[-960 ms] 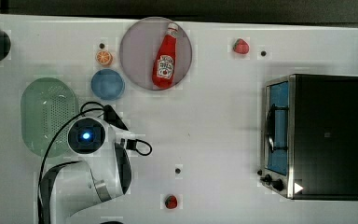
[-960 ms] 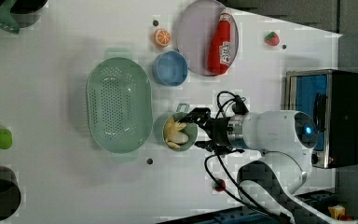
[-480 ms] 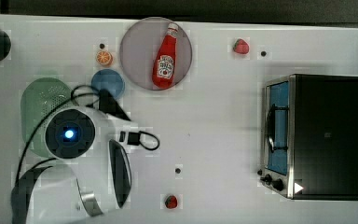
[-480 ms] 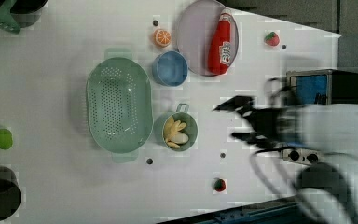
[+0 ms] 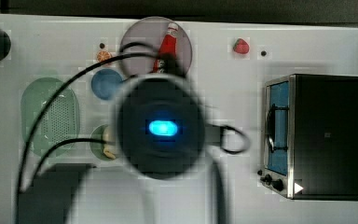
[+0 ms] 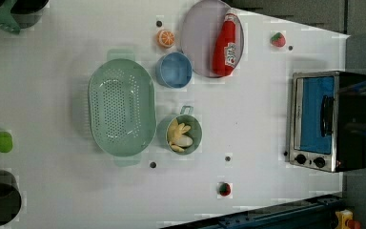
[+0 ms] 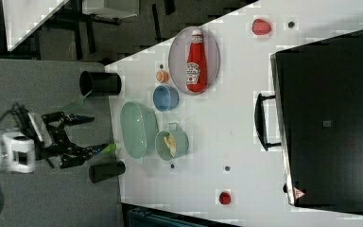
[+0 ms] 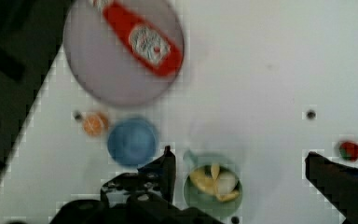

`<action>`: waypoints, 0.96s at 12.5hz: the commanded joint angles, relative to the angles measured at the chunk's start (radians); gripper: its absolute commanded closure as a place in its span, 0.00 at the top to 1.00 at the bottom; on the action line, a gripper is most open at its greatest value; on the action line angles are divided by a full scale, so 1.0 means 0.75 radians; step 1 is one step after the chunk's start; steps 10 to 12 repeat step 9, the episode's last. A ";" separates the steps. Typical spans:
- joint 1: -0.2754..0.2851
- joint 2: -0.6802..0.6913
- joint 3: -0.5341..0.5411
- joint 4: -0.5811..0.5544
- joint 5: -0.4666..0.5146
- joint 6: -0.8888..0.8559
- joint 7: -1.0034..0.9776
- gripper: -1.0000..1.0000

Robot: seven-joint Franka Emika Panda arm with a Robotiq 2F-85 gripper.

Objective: Pick Banana and place it in mug.

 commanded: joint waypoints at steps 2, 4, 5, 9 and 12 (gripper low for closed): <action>-0.053 0.040 -0.071 0.128 -0.192 -0.205 -0.149 1.00; -0.051 0.038 -0.070 0.128 -0.191 -0.207 -0.180 1.00; -0.050 0.039 -0.069 0.128 -0.191 -0.207 -0.180 1.00; -0.051 0.039 -0.071 0.126 -0.191 -0.207 -0.180 1.00; -0.051 0.039 -0.071 0.126 -0.191 -0.207 -0.180 1.00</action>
